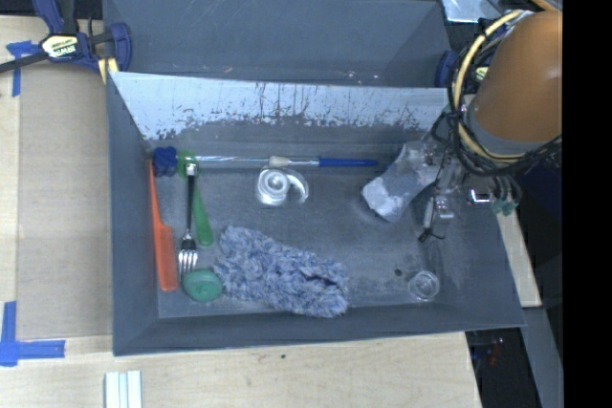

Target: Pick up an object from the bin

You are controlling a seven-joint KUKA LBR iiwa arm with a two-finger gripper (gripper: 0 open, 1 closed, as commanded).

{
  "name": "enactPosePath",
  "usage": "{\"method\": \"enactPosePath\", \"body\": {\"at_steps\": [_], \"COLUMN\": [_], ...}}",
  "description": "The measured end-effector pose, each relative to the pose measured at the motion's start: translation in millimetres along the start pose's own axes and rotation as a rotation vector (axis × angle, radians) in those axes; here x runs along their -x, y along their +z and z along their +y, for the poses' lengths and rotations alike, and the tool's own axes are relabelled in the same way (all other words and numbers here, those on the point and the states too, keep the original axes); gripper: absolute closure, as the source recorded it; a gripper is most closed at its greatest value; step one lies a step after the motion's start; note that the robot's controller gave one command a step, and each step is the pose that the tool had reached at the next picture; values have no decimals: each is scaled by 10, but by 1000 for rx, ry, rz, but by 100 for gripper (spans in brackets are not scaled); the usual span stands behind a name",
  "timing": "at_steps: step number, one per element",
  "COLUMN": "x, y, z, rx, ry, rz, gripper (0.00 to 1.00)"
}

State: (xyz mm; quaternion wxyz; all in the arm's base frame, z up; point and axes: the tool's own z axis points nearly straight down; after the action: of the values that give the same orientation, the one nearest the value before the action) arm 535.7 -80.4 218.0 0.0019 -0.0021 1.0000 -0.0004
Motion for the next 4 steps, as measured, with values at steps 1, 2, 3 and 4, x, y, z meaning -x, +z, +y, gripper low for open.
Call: {"method": "enactPosePath", "body": {"at_steps": [1, 2, 3, 4], "x": [0, 166, 117, 517], "y": [0, 443, 569, 743], "z": [0, 128, 128, 194], "rx": [0, 0, 0, -1], "ry": [0, -173, -190, -301], "rz": [0, -1, -1, -8], "gripper": [0, 0, 0, 0]}}
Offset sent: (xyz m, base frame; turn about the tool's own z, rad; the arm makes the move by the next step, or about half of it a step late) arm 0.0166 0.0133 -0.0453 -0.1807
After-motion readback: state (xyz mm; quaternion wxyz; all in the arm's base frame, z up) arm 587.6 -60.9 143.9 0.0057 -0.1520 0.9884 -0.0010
